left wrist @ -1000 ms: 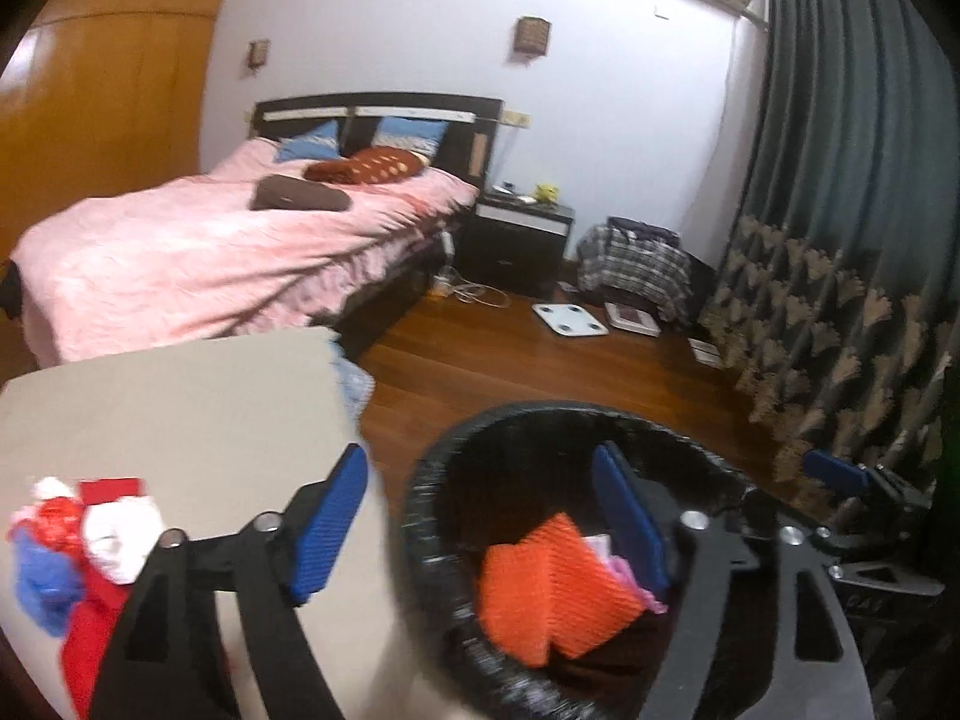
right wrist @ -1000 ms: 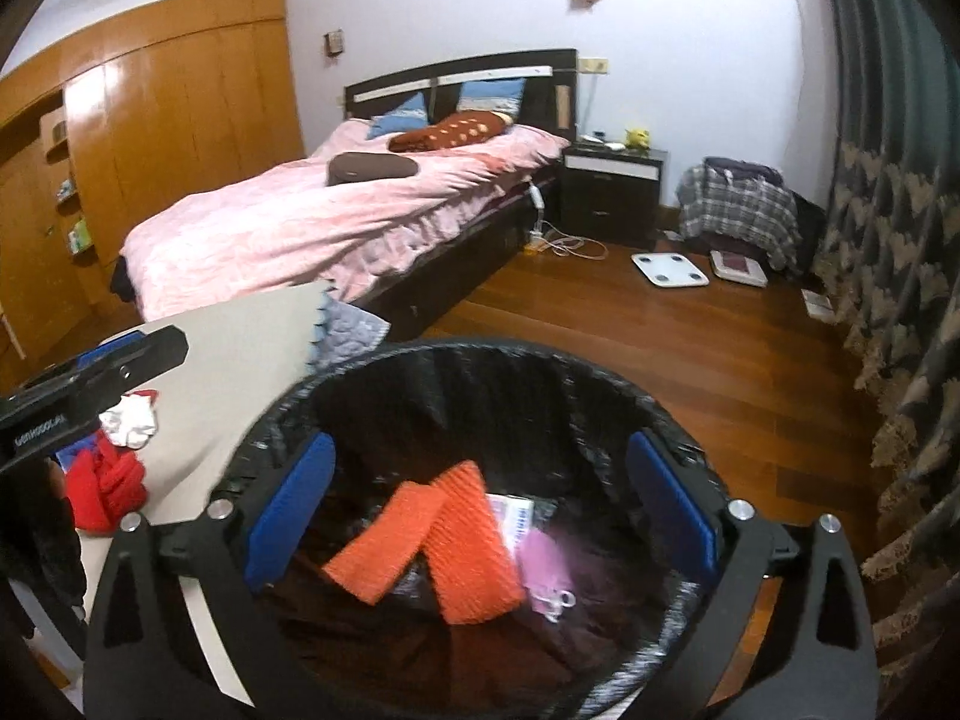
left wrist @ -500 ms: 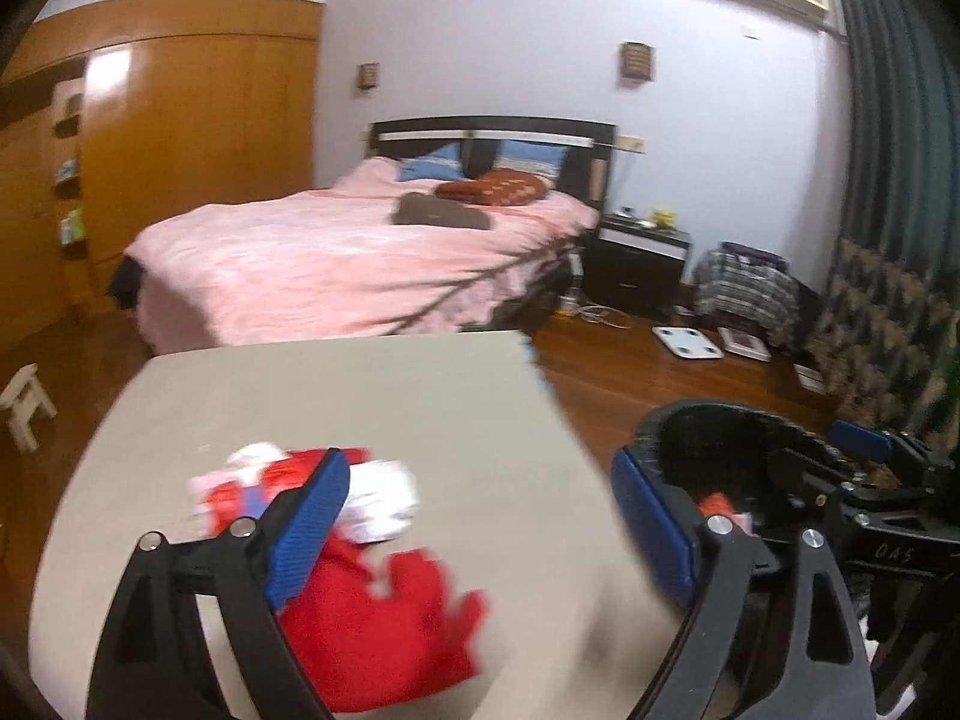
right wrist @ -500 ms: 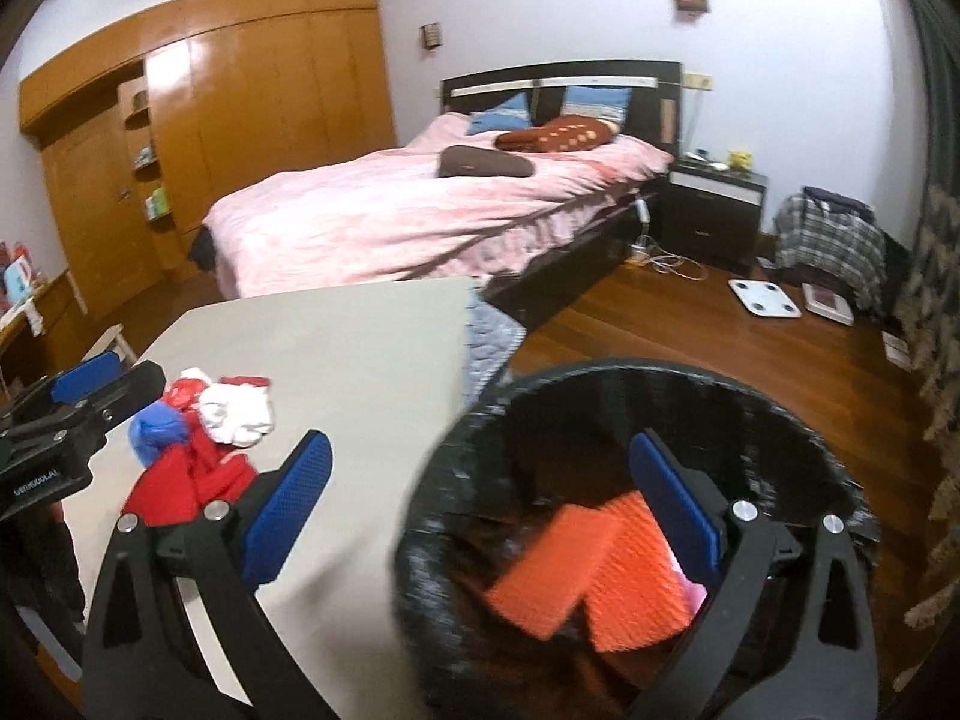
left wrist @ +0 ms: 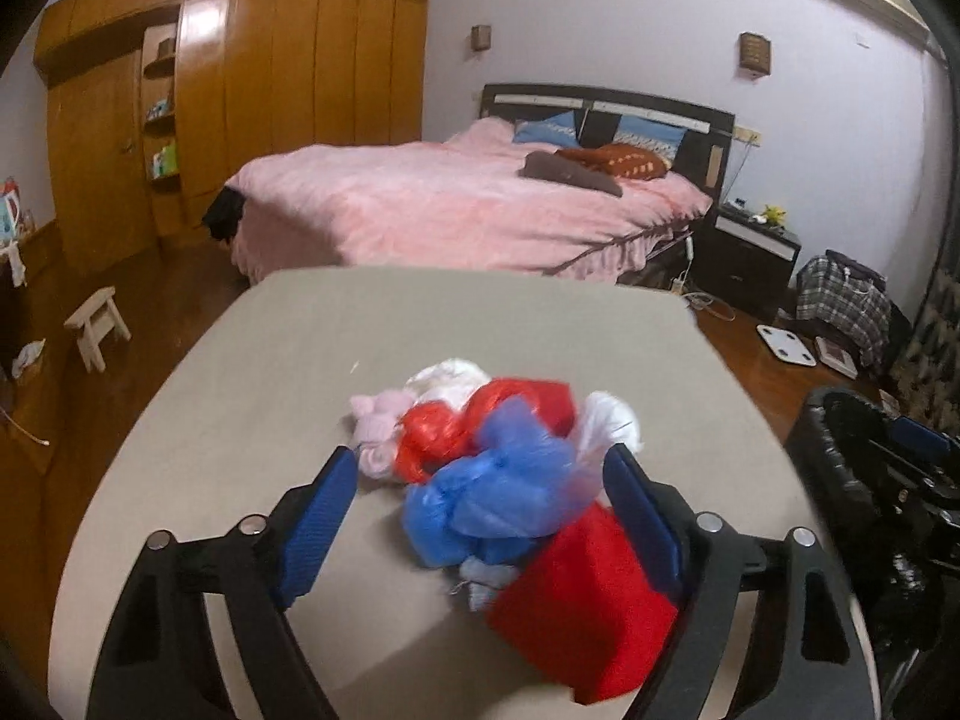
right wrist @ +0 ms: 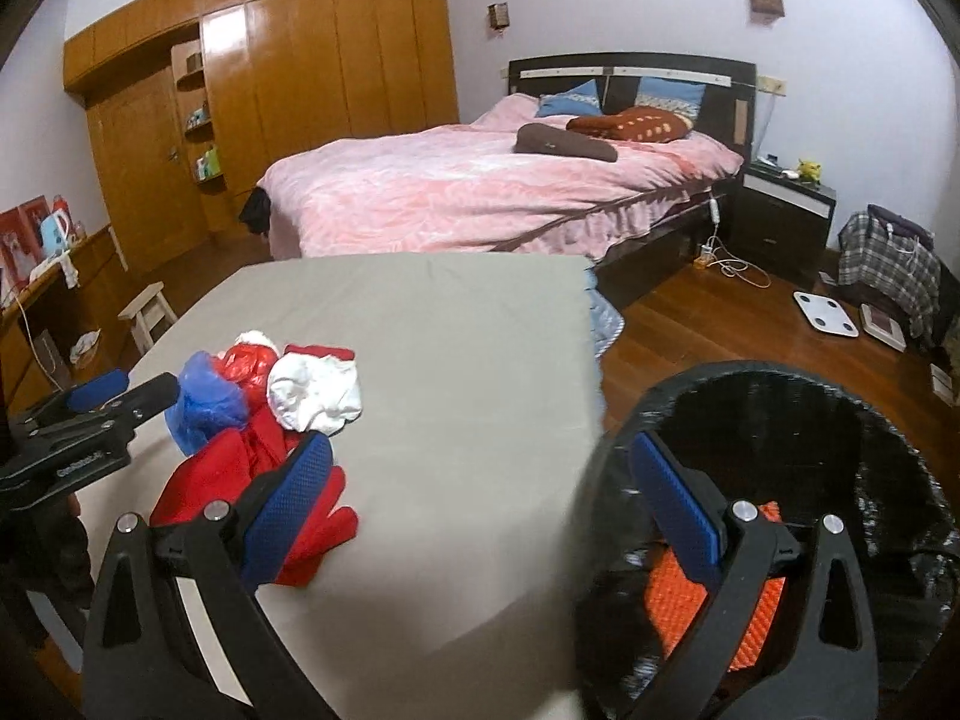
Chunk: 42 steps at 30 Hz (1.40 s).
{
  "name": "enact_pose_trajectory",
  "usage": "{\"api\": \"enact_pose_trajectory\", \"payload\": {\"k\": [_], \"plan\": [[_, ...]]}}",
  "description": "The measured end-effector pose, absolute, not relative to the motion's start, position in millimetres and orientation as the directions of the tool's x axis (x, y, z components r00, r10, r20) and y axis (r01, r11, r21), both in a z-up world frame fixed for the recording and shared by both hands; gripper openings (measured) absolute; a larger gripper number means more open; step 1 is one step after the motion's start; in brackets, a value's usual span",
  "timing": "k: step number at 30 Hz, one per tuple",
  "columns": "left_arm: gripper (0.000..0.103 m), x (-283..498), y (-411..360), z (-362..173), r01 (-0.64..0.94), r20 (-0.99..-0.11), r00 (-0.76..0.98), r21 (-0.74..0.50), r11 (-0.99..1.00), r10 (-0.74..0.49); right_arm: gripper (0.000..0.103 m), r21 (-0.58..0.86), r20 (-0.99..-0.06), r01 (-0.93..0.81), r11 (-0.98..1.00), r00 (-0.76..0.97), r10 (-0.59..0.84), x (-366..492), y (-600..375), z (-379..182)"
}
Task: Collect trash
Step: 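Grasp the blue plastic bag with the left tool and lift it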
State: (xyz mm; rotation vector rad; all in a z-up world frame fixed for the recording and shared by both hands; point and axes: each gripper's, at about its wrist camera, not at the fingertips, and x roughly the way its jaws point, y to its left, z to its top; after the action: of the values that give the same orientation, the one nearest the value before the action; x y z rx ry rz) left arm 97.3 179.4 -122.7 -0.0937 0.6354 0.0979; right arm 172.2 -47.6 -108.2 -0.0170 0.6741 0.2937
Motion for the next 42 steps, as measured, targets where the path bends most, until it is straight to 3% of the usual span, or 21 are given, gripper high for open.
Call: {"api": "enact_pose_trajectory", "payload": {"k": [11, 16, 21, 31, 42], "plan": [[0.072, 120, 175, -150, -0.101, -0.651, 0.759, -0.089, 0.991, 0.018, 0.097, 0.062, -0.639, -0.284, 0.957, 0.725, 0.256, 179, -39, -119], [0.049, 124, 178, -159, -0.106, -0.675, 0.738, -0.098, 0.989, 0.012, 0.097, 0.058, -0.641, -0.288, 0.956, 0.723, 0.257, 178, -40, -119], [0.039, 120, 183, -153, -0.122, -0.66, 0.751, -0.105, 0.987, 0.023, 0.097, 0.059, -0.64, -0.29, 0.955, 0.723, 0.26, 178, -39, -119], [0.037, 98, 189, -117, -0.12, -0.585, 0.81, -0.113, 0.986, 0.031, 0.097, 0.074, -0.62, -0.31, 0.948, 0.731, 0.287, 185, -27, -111], [0.037, 104, 219, -114, -0.212, -0.563, 0.815, -0.07, 0.975, 0.137, 0.097, 0.081, -0.617, -0.369, 0.926, 0.711, 0.337, 213, 24, -119]]}}
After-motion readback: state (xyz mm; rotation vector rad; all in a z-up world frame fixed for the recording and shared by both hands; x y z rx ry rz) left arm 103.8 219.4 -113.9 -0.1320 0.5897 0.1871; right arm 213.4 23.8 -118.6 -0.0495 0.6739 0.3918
